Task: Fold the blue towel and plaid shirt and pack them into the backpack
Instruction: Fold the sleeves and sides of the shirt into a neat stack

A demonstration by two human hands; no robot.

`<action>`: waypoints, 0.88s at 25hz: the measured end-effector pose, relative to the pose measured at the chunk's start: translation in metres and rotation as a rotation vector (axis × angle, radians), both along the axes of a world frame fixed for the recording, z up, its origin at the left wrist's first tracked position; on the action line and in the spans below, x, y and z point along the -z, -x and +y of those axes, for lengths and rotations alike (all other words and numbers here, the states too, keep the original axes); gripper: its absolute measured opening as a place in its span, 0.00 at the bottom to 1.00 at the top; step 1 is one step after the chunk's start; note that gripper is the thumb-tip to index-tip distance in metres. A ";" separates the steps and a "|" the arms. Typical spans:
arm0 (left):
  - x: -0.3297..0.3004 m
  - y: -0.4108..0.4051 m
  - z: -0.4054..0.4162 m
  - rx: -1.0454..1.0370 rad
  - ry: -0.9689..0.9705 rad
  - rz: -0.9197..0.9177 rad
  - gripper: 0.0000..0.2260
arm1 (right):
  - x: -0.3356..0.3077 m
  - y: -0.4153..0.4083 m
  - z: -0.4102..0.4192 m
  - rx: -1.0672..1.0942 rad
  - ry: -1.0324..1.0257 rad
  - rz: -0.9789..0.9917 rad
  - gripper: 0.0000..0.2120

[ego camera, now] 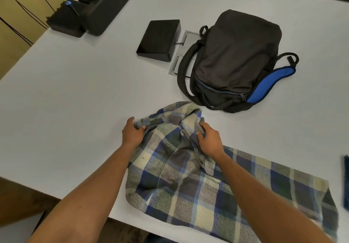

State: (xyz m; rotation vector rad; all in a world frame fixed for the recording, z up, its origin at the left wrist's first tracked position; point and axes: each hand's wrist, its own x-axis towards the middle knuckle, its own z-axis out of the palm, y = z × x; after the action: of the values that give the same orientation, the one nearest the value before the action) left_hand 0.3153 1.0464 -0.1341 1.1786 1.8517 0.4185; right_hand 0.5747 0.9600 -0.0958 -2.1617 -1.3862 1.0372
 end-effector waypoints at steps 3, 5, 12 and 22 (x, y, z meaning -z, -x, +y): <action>-0.008 0.000 0.006 -0.024 -0.070 0.023 0.14 | -0.002 0.000 0.000 0.039 -0.019 0.008 0.17; -0.024 -0.005 0.006 -0.056 -0.150 -0.019 0.08 | -0.003 -0.002 0.001 0.056 -0.027 0.023 0.17; -0.119 -0.041 0.010 0.101 -0.602 -0.105 0.08 | -0.030 -0.003 0.000 0.042 -0.160 0.093 0.26; -0.232 -0.116 -0.031 0.621 -0.675 -0.361 0.09 | -0.148 -0.014 0.000 -0.332 -0.667 0.171 0.42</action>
State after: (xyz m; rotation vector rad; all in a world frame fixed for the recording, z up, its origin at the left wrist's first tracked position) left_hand 0.4315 1.0151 0.0980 1.8934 0.9667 0.8585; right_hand 0.5891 0.9600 0.0527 -1.3672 -1.7308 0.6963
